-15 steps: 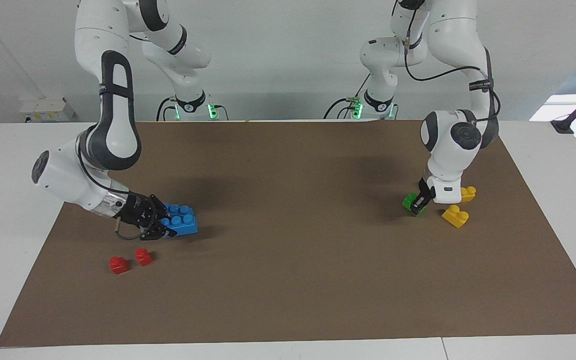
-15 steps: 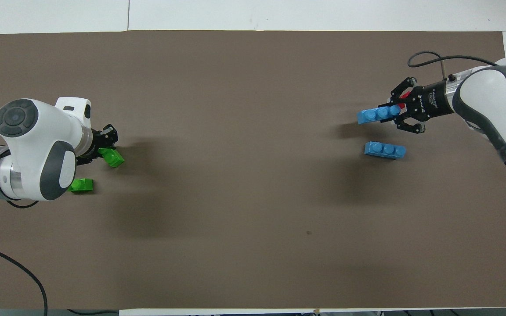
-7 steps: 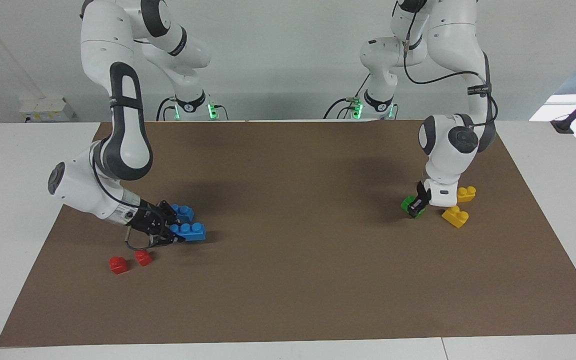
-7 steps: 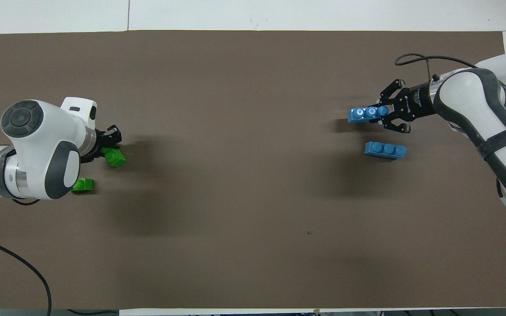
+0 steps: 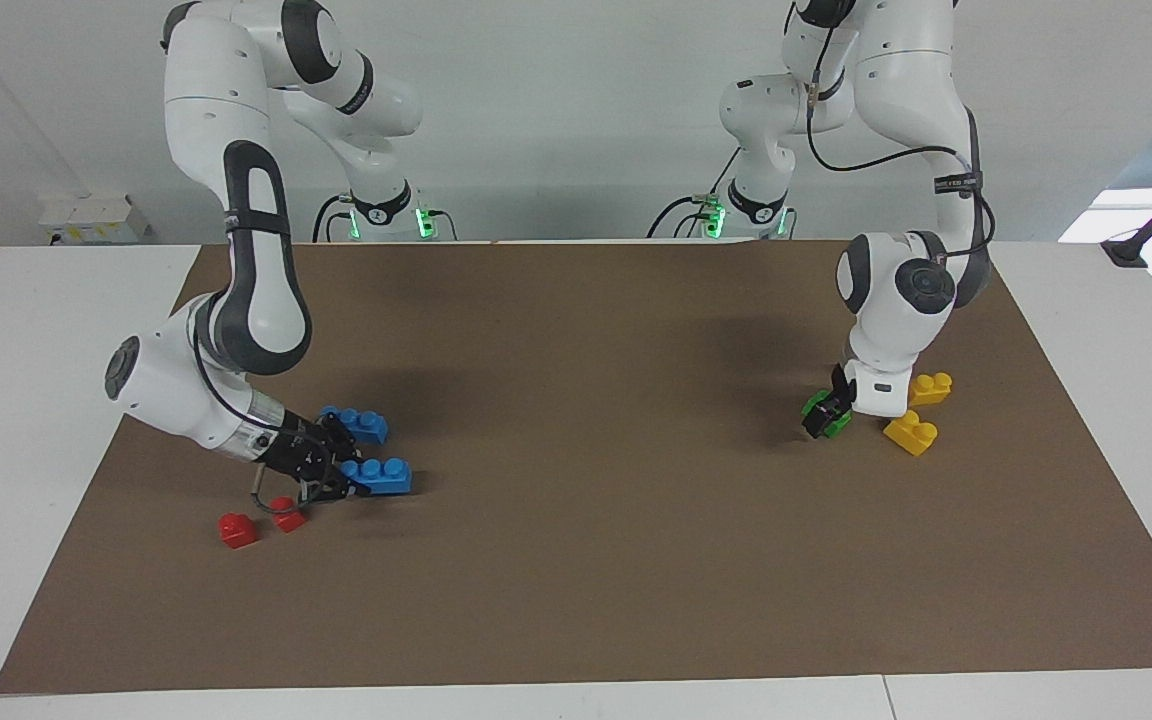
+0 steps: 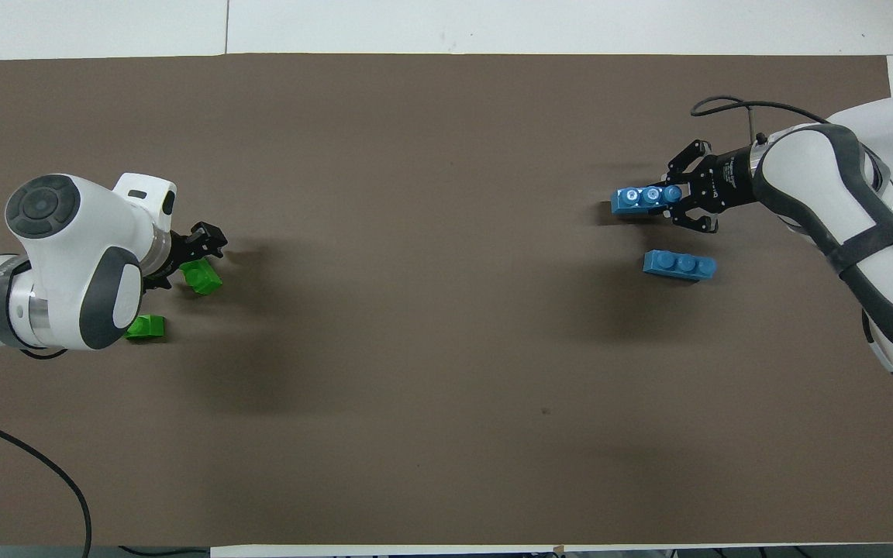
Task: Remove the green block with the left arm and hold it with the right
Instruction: 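Set the green block near the yellow blocks while the right gripper releases blue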
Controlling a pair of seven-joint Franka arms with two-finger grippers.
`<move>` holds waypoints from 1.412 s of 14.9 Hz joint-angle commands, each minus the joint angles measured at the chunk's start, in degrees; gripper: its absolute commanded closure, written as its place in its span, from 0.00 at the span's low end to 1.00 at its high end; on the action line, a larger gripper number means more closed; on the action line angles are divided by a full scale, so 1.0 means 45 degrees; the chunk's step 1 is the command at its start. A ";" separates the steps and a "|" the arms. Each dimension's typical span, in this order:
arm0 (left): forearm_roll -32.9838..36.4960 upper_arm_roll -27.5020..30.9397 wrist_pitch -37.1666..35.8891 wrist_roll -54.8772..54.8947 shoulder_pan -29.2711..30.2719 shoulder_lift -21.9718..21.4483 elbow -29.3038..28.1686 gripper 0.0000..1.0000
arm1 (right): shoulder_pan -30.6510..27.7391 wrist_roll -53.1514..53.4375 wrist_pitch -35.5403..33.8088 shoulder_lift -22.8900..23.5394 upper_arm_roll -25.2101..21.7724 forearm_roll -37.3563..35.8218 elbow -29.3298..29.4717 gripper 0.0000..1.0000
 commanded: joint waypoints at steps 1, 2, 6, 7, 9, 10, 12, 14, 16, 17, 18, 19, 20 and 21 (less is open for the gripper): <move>-0.0161 -0.0098 -0.1636 0.0313 0.0115 -0.0727 0.0759 0.00 | 0.0096 0.0226 0.0319 0.0311 0.0072 0.0232 0.0079 1.00; -0.0161 -0.0098 -0.2125 0.0313 0.0114 -0.0863 0.1246 0.00 | 0.0096 0.0226 0.0436 0.0332 0.0072 0.0232 0.0079 1.00; -0.0220 -0.0078 -0.3377 0.0953 0.0115 -0.1021 0.3005 0.00 | 0.0135 0.0226 0.0534 0.0351 0.0072 0.0232 0.0079 1.00; -0.0220 -0.0098 -0.3882 0.1403 0.0134 -0.1021 0.3454 0.00 | 0.0154 0.0226 0.0534 0.0351 0.0072 0.0232 0.0060 1.00; -0.0239 -0.0098 -0.4880 0.2844 0.0134 -0.1021 0.4353 0.00 | 0.0155 0.0226 0.0554 0.0351 0.0072 0.0232 0.0040 1.00; -0.0239 -0.0078 -0.5309 0.3471 0.0134 -0.1079 0.4705 0.00 | 0.0155 0.0226 0.0554 0.0351 0.0072 0.0251 0.0021 1.00; -0.0239 -0.0098 -0.5760 0.4002 0.0115 -0.1545 0.4865 0.00 | 0.0155 0.0168 0.0573 0.0351 0.0072 0.0251 -0.0076 1.00; -0.0259 -0.0078 -0.6306 0.4549 0.0017 -0.2307 0.4689 0.00 | 0.0155 0.0148 0.0593 0.0351 0.0072 0.0232 -0.0135 1.00; -0.0259 -0.0078 -0.7010 0.5173 0.0055 -0.2835 0.4670 0.00 | 0.0155 0.0148 0.0593 0.0351 0.0072 0.0232 -0.0135 1.00; -0.0375 -0.0078 -0.7206 0.5505 0.0094 -0.3050 0.4592 0.00 | 0.0155 0.0090 0.0593 0.0351 0.0072 0.0232 -0.0135 1.00; -0.0550 -0.0059 -0.7266 0.5683 0.0114 -0.3284 0.4437 0.00 | 0.0116 -0.0026 0.0554 0.0351 0.0072 0.0213 -0.0155 0.87; -0.0610 -0.0059 -0.7266 0.5801 0.0134 -0.3519 0.4184 0.00 | 0.0135 -0.0047 0.0515 0.0332 0.0072 0.0212 -0.0136 0.34; -0.0630 -0.0059 -0.7208 0.5995 0.0134 -0.3811 0.3814 0.00 | 0.0174 -0.0028 0.0476 0.0235 0.0072 0.0212 -0.0135 0.10; -0.0630 -0.0059 -0.7188 0.6152 0.0115 -0.4123 0.3462 0.00 | 0.0193 0.0050 0.0418 0.0137 0.0072 0.0193 -0.0058 0.01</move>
